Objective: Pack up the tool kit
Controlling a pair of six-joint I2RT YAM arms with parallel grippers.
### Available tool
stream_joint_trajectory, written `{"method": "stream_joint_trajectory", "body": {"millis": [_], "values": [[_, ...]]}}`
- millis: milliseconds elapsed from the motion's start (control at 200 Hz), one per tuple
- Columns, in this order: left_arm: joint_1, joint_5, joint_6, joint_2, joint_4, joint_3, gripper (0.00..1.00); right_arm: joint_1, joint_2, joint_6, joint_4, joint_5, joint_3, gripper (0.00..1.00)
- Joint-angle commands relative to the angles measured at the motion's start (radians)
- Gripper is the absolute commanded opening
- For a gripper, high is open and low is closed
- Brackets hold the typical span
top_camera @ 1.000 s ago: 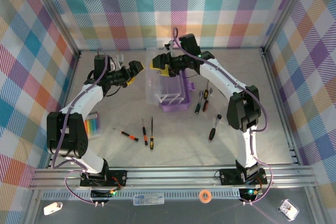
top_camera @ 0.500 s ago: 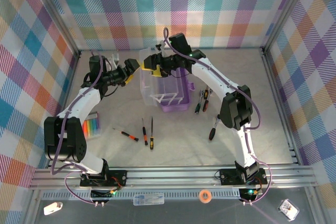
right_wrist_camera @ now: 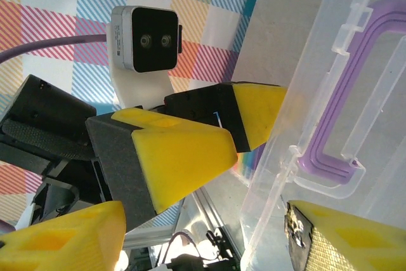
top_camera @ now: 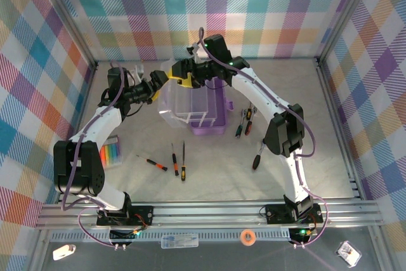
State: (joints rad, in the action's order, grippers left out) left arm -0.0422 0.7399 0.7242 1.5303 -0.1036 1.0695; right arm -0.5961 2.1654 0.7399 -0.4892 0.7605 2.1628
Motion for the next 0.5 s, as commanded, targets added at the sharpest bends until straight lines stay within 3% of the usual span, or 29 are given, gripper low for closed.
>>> {"method": "stream_joint_trajectory", "body": {"millis": [0, 130, 255, 495], "values": [[0.011, 0.019, -0.043, 0.017, 0.041, 0.022, 1.00, 0.003, -0.041, -0.086, -0.083, -0.046, 0.038, 0.68], [0.011, -0.076, -0.175, 0.018, 0.263, 0.087, 1.00, 0.044, -0.114, -0.216, -0.229, -0.193, 0.009, 0.68], [0.011, -0.220, -0.253, 0.008, 0.426, 0.118, 1.00, 0.125, -0.214, -0.281, -0.259, -0.356, -0.162, 0.69], [0.011, -0.197, -0.298, 0.041, 0.436, 0.116, 1.00, 0.231, -0.272, -0.350, -0.249, -0.528, -0.405, 0.69]]}}
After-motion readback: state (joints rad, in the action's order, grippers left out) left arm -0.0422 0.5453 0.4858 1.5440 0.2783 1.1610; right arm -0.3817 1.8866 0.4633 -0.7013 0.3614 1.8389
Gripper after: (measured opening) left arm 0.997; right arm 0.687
